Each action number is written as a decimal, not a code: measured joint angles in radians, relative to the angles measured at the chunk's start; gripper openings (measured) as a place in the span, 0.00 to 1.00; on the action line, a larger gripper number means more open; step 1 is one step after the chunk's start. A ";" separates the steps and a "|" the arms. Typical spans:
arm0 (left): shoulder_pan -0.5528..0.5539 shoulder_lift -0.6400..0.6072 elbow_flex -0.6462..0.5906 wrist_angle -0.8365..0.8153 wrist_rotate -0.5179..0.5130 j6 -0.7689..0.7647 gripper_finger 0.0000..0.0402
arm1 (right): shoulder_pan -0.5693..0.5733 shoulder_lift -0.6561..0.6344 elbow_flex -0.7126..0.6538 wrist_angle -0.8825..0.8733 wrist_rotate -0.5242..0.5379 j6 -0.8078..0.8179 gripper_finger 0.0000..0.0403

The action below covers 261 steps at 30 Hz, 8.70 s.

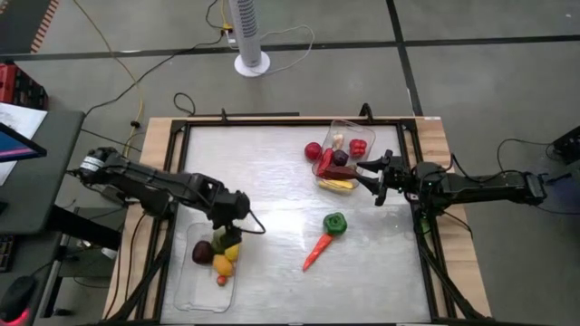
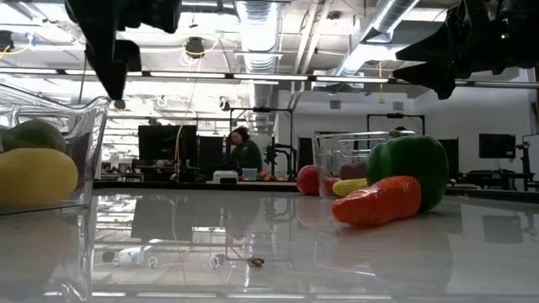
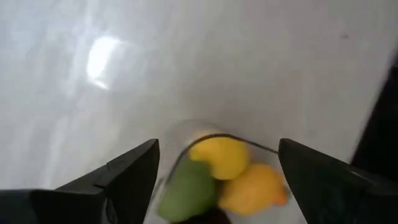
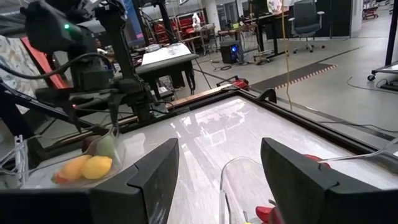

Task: Sort produce into baskets
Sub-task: Put the green bell pepper into the top transparent bin, then put the red tomato into the bottom transparent bin

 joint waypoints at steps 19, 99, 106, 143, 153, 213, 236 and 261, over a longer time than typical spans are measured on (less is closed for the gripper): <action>0.032 0.398 0.123 0.545 0.005 0.268 0.79 | 0.000 0.000 0.000 0.002 0.006 0.000 0.63; 0.276 0.631 0.389 1.143 -0.275 0.762 0.78 | 0.001 -0.163 0.000 -0.100 0.025 -0.026 0.63; 0.382 0.669 0.388 1.143 -0.166 0.644 0.89 | 0.001 -0.158 0.000 -0.100 0.025 -0.025 0.63; 0.727 0.644 0.408 0.659 0.042 1.017 0.87 | -0.002 -0.155 0.000 -0.115 0.053 -0.026 0.63; 0.683 0.721 0.465 0.705 0.037 1.008 0.87 | 0.000 -0.135 0.000 -0.111 0.056 -0.019 0.63; 0.584 0.587 0.661 -0.289 0.714 0.889 0.60 | 0.008 -0.132 0.000 -0.099 0.048 -0.016 0.63; -0.101 0.298 0.355 -0.428 0.149 0.070 0.64 | 0.008 -0.131 -0.001 -0.079 0.044 -0.017 0.63; -0.135 0.291 0.310 -0.362 0.063 -0.151 0.80 | -0.001 -0.131 -0.001 -0.064 0.049 -0.057 0.63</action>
